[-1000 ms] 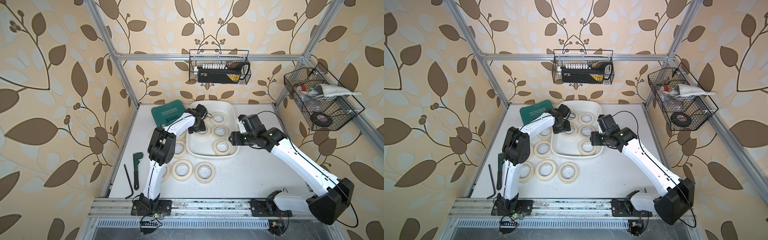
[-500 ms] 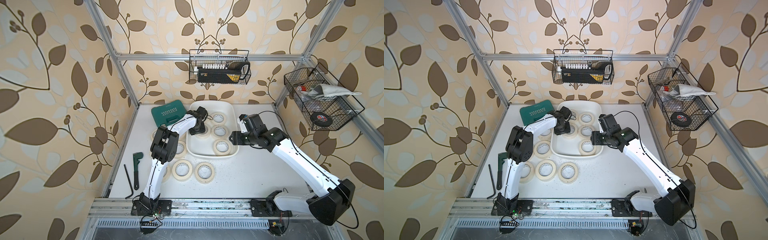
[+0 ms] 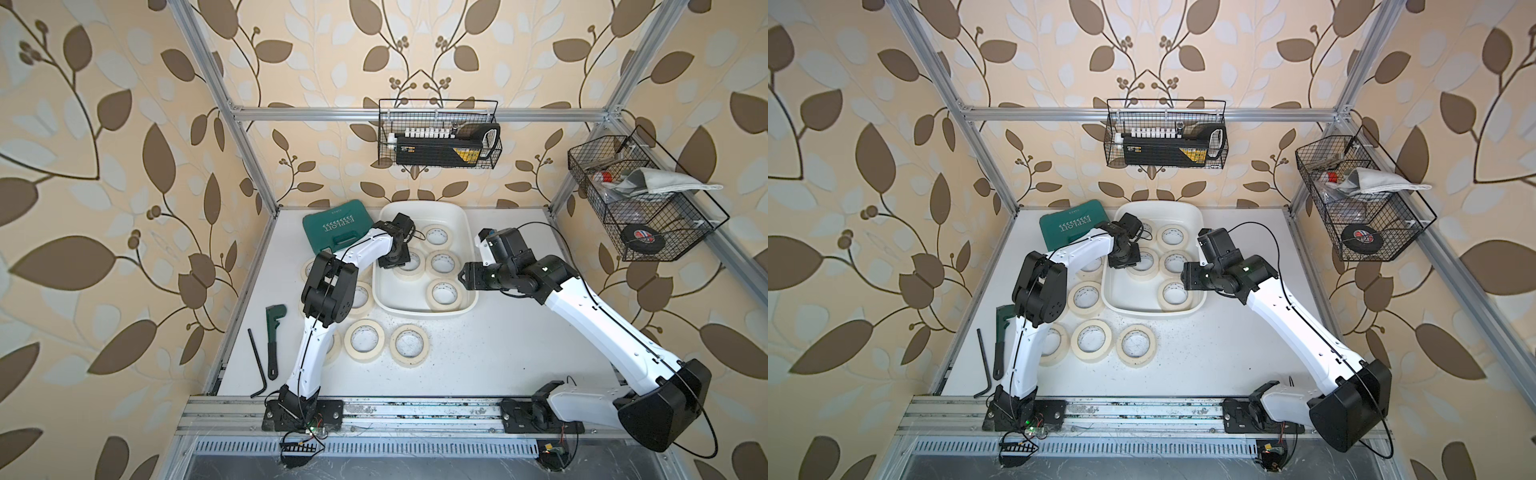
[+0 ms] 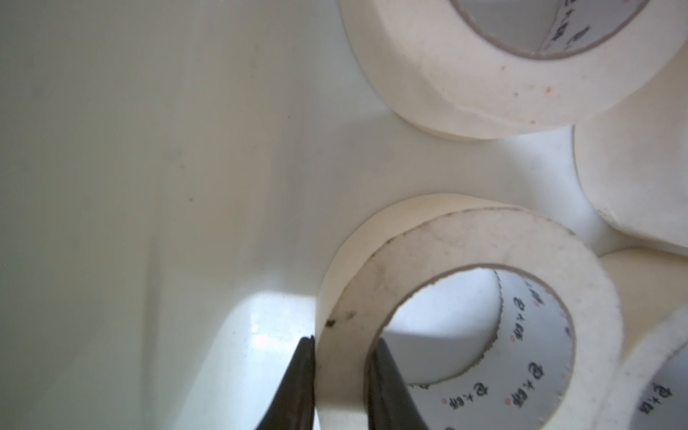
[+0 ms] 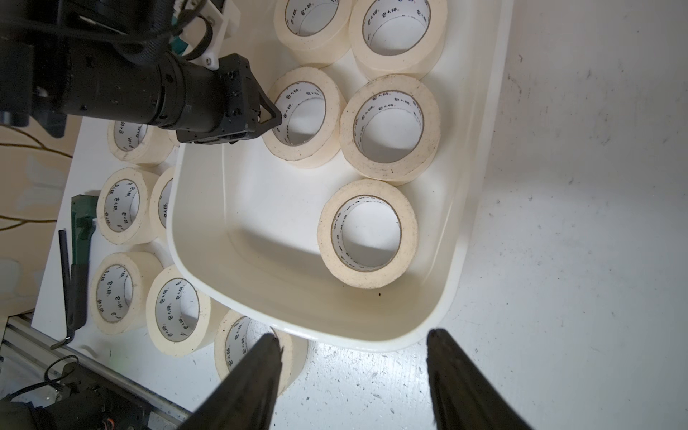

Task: Take out the art tape in the storage box
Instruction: Pick up the art tape from the storage box.

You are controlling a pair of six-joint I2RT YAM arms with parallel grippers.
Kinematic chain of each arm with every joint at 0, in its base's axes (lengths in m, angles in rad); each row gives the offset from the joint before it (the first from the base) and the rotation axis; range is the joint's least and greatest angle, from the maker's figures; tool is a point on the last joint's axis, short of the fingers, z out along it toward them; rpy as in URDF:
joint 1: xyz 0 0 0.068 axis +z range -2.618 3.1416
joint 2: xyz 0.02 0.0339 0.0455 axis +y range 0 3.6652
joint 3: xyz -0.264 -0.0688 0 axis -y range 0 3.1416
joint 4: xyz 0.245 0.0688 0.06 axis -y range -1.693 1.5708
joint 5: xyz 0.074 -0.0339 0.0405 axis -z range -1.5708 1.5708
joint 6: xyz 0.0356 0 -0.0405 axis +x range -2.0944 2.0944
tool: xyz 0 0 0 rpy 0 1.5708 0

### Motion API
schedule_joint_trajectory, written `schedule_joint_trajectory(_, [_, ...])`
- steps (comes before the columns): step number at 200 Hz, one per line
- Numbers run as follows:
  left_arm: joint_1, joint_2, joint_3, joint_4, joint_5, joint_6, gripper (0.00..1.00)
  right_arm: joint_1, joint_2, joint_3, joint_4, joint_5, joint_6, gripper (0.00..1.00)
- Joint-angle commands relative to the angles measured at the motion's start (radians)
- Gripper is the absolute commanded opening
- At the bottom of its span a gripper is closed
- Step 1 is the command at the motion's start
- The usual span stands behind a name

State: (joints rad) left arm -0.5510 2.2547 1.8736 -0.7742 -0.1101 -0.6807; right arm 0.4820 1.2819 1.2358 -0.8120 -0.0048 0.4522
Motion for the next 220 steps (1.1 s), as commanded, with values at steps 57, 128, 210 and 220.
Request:
schedule_joint_trajectory(57, [-0.051,-0.238,-0.019,-0.128,-0.110,0.133,0.15,-0.004,-0.011,0.009,-0.003,-0.015,0.002,0.64])
schedule_joint_trajectory(128, [-0.175,-0.385,-0.035,-0.201,-0.145,0.278,0.13,0.018,0.080,0.073,0.030,-0.068,-0.040,0.64])
schedule_joint_trajectory(210, [-0.284,-0.502,-0.083,-0.186,-0.098,0.331,0.14,0.073,0.221,0.149,0.010,-0.019,-0.066,0.65])
schedule_joint_trajectory(220, [-0.289,-0.507,-0.085,-0.185,-0.093,0.333,0.15,0.073,0.231,0.150,0.010,-0.016,-0.066,0.65])
